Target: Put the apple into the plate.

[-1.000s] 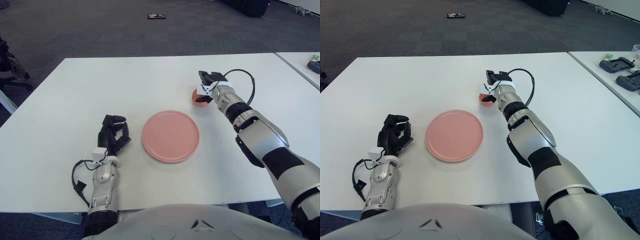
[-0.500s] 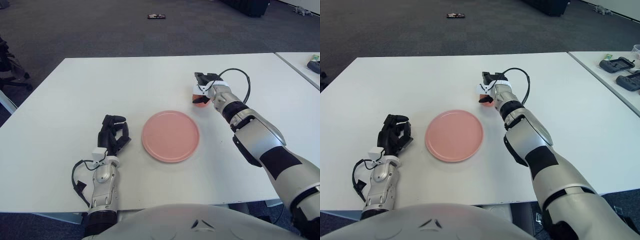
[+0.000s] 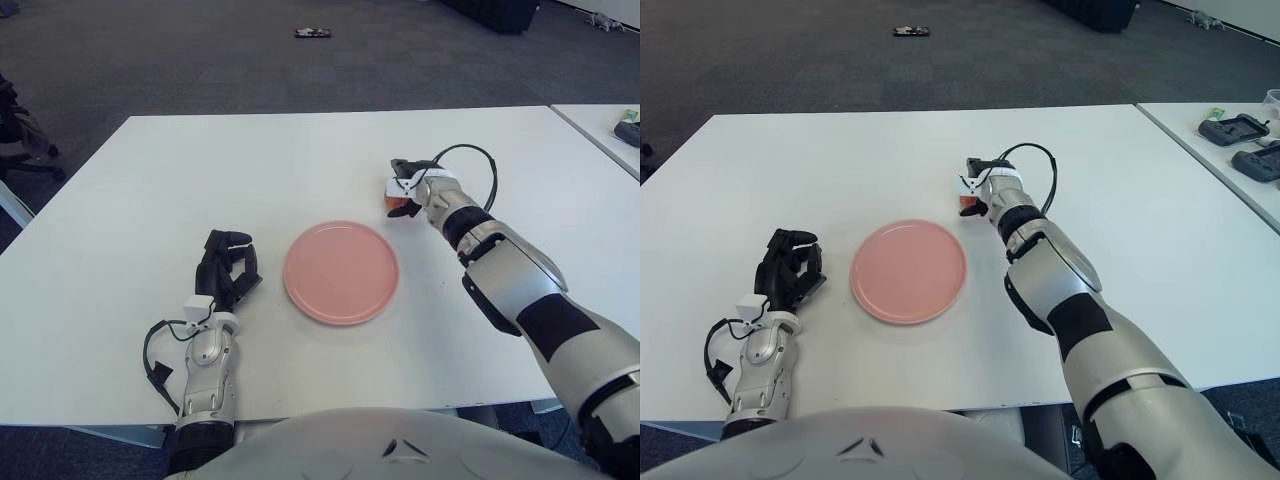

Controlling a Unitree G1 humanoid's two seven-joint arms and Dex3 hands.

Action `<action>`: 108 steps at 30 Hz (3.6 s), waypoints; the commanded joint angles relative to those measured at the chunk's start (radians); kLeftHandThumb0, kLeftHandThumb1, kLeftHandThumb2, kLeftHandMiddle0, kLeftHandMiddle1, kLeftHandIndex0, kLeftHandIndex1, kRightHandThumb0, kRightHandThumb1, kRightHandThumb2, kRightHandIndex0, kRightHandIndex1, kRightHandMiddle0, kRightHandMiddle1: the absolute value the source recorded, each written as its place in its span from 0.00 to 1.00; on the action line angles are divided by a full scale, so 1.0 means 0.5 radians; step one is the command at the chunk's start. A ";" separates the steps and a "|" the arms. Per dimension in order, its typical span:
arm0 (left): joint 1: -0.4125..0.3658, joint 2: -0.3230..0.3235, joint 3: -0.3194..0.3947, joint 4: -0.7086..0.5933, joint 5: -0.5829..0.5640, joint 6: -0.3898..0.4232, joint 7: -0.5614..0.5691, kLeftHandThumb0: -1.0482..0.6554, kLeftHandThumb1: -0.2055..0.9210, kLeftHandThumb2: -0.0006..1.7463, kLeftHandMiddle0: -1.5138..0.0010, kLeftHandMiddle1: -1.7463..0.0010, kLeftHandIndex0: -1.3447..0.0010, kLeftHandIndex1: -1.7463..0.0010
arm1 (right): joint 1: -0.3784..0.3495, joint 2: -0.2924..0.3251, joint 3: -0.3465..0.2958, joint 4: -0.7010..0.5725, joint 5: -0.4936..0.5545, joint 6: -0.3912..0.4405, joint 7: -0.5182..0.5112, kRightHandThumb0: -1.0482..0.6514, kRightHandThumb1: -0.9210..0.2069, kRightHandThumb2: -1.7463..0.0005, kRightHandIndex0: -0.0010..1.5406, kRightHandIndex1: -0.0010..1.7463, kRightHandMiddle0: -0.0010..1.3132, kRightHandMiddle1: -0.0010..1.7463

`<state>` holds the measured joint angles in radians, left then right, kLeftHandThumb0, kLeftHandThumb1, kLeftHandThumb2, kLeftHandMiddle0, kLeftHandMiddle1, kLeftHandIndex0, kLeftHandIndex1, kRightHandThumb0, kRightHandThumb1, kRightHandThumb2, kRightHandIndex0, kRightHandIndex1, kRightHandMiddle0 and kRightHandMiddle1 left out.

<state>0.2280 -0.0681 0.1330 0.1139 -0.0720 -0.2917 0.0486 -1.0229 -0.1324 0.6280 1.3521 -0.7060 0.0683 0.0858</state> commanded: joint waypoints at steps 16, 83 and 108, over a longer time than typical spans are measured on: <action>0.086 -0.004 0.013 0.040 -0.029 0.116 0.008 0.39 0.77 0.51 0.45 0.00 0.74 0.00 | 0.140 -0.042 0.069 0.051 -0.071 -0.008 0.032 0.05 0.25 0.62 0.00 0.00 0.00 0.00; 0.063 0.010 0.020 0.019 -0.069 0.150 -0.008 0.39 0.76 0.52 0.48 0.00 0.73 0.00 | 0.238 -0.010 -0.259 0.042 0.061 0.109 -0.550 0.61 0.51 0.33 0.31 1.00 0.51 0.81; 0.082 -0.010 0.014 -0.046 -0.084 0.222 0.002 0.39 0.78 0.50 0.48 0.00 0.75 0.00 | 0.203 0.123 -0.806 -0.038 0.580 -0.089 -0.858 0.61 0.80 0.06 0.56 0.97 0.45 1.00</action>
<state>0.2427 -0.0672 0.1435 0.0578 -0.1133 -0.2227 0.0473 -0.9130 -0.0832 0.2769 1.3575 -0.4690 0.0621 -0.3216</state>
